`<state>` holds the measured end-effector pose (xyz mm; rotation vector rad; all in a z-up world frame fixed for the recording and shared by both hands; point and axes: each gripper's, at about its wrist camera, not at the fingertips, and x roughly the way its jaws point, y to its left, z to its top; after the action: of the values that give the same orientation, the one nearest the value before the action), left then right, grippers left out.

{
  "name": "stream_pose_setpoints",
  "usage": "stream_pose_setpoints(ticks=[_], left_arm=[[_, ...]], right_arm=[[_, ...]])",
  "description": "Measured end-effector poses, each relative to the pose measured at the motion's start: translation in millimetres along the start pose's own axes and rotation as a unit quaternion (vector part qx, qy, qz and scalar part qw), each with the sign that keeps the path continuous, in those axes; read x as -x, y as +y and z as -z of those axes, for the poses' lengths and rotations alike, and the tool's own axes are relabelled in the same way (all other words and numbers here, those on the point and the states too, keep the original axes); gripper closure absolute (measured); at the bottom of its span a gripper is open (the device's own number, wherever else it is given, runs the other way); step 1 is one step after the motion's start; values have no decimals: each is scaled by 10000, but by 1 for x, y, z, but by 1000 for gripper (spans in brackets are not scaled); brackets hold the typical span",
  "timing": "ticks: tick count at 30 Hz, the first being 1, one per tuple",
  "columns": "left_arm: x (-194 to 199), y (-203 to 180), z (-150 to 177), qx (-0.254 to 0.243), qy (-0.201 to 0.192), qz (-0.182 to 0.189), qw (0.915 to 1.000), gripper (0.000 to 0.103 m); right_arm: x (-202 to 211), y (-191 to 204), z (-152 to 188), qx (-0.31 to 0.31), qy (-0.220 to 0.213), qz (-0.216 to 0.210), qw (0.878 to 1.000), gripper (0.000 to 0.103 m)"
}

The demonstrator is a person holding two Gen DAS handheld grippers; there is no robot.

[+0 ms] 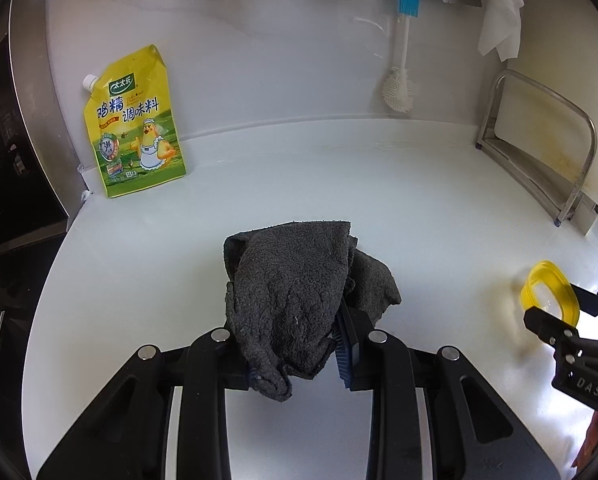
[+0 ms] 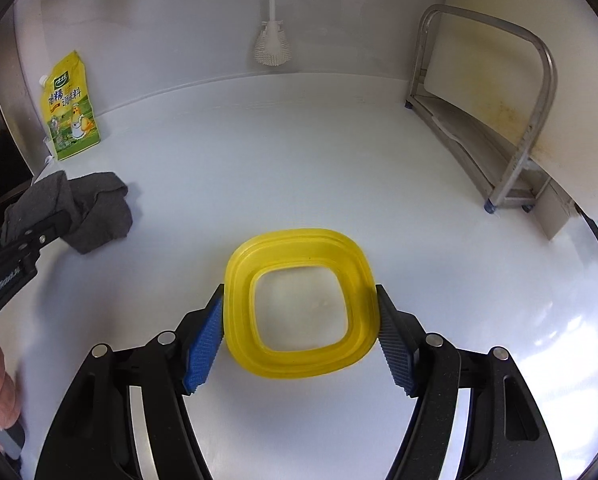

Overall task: Collect trash
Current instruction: 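Carry the grey towel and yellow lid over the grey bin with both tools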

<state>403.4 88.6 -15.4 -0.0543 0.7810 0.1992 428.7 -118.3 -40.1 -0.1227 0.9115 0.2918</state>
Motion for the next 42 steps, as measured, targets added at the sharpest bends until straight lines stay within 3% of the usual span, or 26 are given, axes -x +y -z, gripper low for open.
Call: stream_pose_setpoints(ticks=[8,15,23,31,42], left_arm=[[30,-14,11,-252,-306,81,9992,74],[85,-17,42,-462,-440,335,9974,74],[167,-12,100,-665,-543,717,9937,74],[220,-12,156,-973,-496,908,9899,74],[274,-28,219,-1305,-471,1236,9826,74]], right_arm=[[63,-14,51,-567,-361,225,9975,36],[135,-5,106,-788,-739,463,9931,36],[209,14,179,-1074,-1054,408,9878,36],[273,26,258,-1561,-1191,604,9787,36],[317,55,339,-1754,-1260,651,9742,36]])
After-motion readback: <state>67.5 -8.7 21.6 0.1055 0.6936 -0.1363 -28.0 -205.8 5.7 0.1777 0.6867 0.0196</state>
